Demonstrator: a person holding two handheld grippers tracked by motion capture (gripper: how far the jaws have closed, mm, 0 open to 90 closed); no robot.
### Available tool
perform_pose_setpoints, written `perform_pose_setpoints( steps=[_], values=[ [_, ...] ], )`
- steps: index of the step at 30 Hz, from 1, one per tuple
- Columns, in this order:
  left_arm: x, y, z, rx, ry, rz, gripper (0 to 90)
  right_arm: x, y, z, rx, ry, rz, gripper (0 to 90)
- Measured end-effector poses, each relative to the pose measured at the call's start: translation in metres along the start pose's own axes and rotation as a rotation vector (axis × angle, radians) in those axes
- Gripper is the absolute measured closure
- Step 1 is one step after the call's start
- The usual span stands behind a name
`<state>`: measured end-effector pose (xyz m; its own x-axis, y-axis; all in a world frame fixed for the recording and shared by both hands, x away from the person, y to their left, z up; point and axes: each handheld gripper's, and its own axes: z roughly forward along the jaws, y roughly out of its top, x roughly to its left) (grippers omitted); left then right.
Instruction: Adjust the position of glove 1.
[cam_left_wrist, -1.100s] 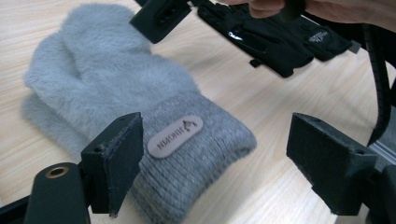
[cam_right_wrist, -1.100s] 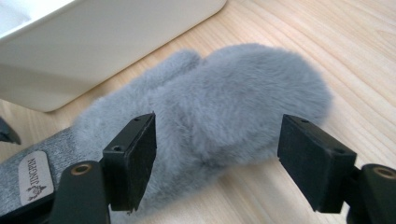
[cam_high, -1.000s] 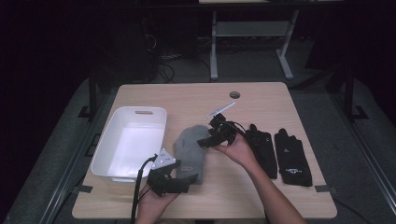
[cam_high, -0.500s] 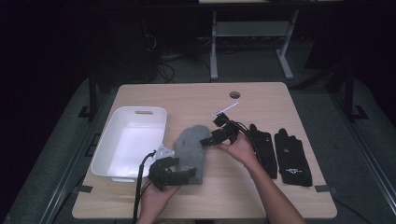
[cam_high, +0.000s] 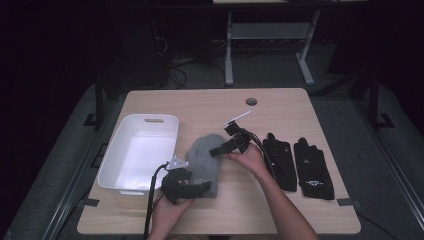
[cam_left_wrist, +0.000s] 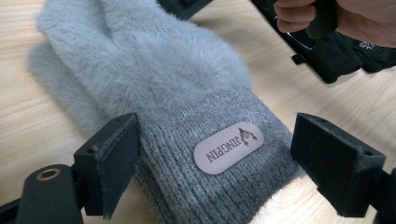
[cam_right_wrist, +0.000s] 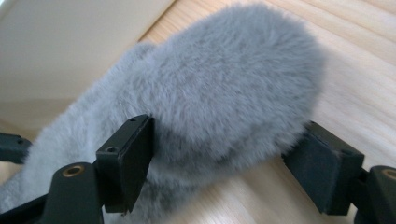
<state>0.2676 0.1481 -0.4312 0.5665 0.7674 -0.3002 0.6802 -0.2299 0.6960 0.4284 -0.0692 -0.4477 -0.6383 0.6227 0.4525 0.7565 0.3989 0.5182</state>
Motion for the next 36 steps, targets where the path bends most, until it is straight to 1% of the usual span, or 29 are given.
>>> perform_pose_setpoints(
  steps=[1, 5, 7, 8, 11, 13, 14, 15, 16, 18, 20, 21, 22, 23, 25, 26, 27, 28, 29, 30, 31, 32, 33, 34, 35, 36],
  values=[
    [0.000, 0.000, 0.000, 0.004, -0.002, -0.002, 15.7, 0.000, 0.002, 0.004, -0.001, 0.010, 0.007, 23.4],
    [0.001, 0.000, 0.001, 0.017, -0.004, -0.001, 15.8, 0.000, 0.003, 0.009, -0.005, 0.040, 0.026, 23.1],
    [0.002, 0.000, 0.001, 0.028, 0.000, 0.004, 15.9, -0.001, 0.004, 0.012, -0.002, 0.045, 0.036, 22.8],
    [0.002, 0.000, 0.002, 0.032, 0.001, 0.006, 15.9, -0.001, 0.003, 0.014, -0.003, 0.058, 0.043, 22.9],
    [0.002, 0.001, 0.003, 0.045, 0.003, 0.001, 16.1, -0.004, 0.003, 0.018, -0.001, 0.090, 0.063, 26.0],
    [0.002, 0.001, 0.004, 0.050, 0.003, 0.005, 16.2, -0.006, 0.002, 0.021, -0.002, 0.128, 0.086, 32.7],
    [0.002, 0.001, 0.005, 0.056, 0.005, 0.006, 16.3, -0.007, 0.001, 0.022, 0.006, 0.142, 0.087, 38.3],
    [0.002, 0.001, 0.005, 0.056, 0.004, 0.005, 16.3, -0.007, 0.001, 0.023, 0.007, 0.169, 0.101, 45.2],
    [0.003, 0.001, 0.006, 0.054, 0.002, 0.003, 16.4, -0.008, 0.000, 0.024, 0.002, 0.188, 0.100, 49.1],
    [0.003, 0.001, 0.006, 0.058, -0.001, 0.003, 16.4, -0.007, 0.000, 0.024, -0.005, 0.202, 0.094, 60.7],
    [0.003, 0.001, 0.007, 0.054, -0.005, 0.001, 16.4, -0.004, 0.000, 0.022, -0.016, 0.185, 0.061, 69.0],
    [0.003, 0.002, 0.007, 0.057, -0.008, 0.002, 16.4, -0.003, 0.000, 0.020, -0.018, 0.184, 0.057, 70.9],
    [0.003, 0.002, 0.007, 0.057, -0.008, 0.002, 16.4, -0.003, 0.000, 0.020, -0.018, 0.184, 0.057, 70.9],
    [0.003, 0.002, 0.008, 0.056, -0.013, 0.006, 16.4, -0.002, -0.002, 0.016, -0.026, 0.171, 0.036, 73.0],
    [0.003, 0.002, 0.008, 0.062, -0.019, 0.010, 16.4, -0.001, -0.004, 0.012, -0.030, 0.167, 0.042, 73.5],
    [0.003, 0.002, 0.008, 0.062, -0.019, 0.010, 16.4, -0.002, -0.005, 0.010, -0.031, 0.156, 0.033, 73.7],
    [0.003, 0.002, 0.008, 0.064, -0.024, 0.011, 16.4, -0.002, -0.005, 0.010, -0.031, 0.156, 0.033, 73.7],
    [0.001, 0.003, 0.009, 0.065, -0.034, 0.003, 16.4, -0.002, -0.007, 0.002, -0.038, 0.138, 0.030, 73.9],
    [0.001, 0.003, 0.009, 0.065, -0.034, 0.003, 16.4, -0.002, -0.007, 0.002, -0.038, 0.138, 0.030, 73.9],
    [0.001, 0.004, 0.009, 0.070, -0.040, 0.013, 16.4, -0.002, -0.009, -0.001, -0.038, 0.129, 0.028, 73.9],
    [0.000, 0.006, 0.010, 0.075, -0.053, 0.015, 16.3, -0.001, -0.011, -0.009, -0.041, 0.109, 0.023, 73.9],
    [-0.002, 0.007, 0.010, 0.071, -0.057, 0.014, 16.3, -0.001, -0.013, -0.012, -0.039, 0.098, 0.020, 73.9],
    [-0.002, 0.007, 0.010, 0.071, -0.057, 0.014, 16.3, -0.001, -0.013, -0.012, -0.039, 0.098, 0.020, 73.9],
    [-0.003, 0.009, 0.010, 0.073, -0.063, 0.019, 16.3, -0.002, -0.017, -0.021, -0.045, 0.077, 0.010, 73.9],
    [-0.004, 0.010, 0.010, 0.075, -0.065, 0.022, 16.3, -0.002, -0.017, -0.021, -0.045, 0.077, 0.010, 73.9],
    [-0.006, 0.011, 0.011, 0.078, -0.072, 0.028, 16.3, -0.004, -0.020, -0.027, -0.049, 0.062, 0.009, 73.9]
  ],
)
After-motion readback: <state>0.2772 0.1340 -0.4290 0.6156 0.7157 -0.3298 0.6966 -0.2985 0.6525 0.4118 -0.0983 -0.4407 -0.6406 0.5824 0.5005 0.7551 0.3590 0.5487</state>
